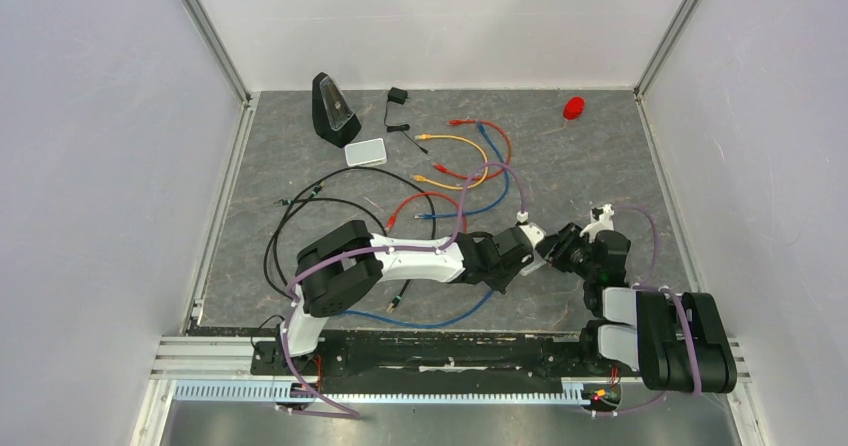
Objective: Insert the plug into the switch port
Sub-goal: Insert the connector into the switch port.
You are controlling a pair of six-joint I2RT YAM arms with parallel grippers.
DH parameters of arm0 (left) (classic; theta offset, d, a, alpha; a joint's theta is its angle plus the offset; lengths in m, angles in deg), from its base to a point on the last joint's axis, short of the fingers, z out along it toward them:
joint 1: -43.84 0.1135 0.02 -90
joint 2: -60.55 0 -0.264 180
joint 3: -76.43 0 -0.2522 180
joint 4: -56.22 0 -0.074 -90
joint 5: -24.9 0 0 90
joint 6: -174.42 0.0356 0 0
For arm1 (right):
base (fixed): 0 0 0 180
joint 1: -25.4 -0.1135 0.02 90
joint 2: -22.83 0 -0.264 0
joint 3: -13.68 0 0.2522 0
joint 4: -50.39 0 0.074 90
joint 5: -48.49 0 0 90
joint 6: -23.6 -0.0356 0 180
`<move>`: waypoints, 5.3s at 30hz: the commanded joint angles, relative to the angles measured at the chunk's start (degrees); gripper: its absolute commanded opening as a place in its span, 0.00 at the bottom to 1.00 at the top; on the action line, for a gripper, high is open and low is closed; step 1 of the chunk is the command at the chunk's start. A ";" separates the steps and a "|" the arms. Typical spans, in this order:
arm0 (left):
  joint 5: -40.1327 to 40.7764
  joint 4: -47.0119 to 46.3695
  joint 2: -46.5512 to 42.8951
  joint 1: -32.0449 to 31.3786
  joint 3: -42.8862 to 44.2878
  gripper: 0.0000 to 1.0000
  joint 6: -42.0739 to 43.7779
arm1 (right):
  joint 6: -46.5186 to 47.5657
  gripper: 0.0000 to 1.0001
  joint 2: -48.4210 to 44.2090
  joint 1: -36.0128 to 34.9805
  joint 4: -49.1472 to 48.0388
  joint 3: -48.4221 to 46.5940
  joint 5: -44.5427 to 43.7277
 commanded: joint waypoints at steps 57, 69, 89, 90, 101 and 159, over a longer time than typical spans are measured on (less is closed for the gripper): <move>-4.54 -15.24 -2.89 2.48 -13.48 0.25 11.13 | 27.20 0.52 6.63 -1.25 38.31 -18.87 6.86; -4.85 -11.40 -1.20 2.48 -9.75 0.23 13.01 | 34.77 0.51 11.76 0.86 43.33 -21.68 11.66; -2.33 -25.00 -0.18 2.63 -14.72 0.02 4.36 | 10.31 0.32 5.87 -0.32 19.74 0.51 22.12; -2.11 -25.09 -0.21 2.73 -14.56 0.02 2.91 | 8.53 0.32 5.72 -0.43 18.09 1.28 22.30; -3.14 -26.28 4.68 1.67 -11.40 0.02 5.07 | -10.07 0.32 6.86 -6.49 -3.66 10.64 19.97; 5.85 -28.86 -4.99 3.25 -27.53 0.02 2.57 | 34.56 0.27 22.15 -6.83 39.59 -28.16 22.07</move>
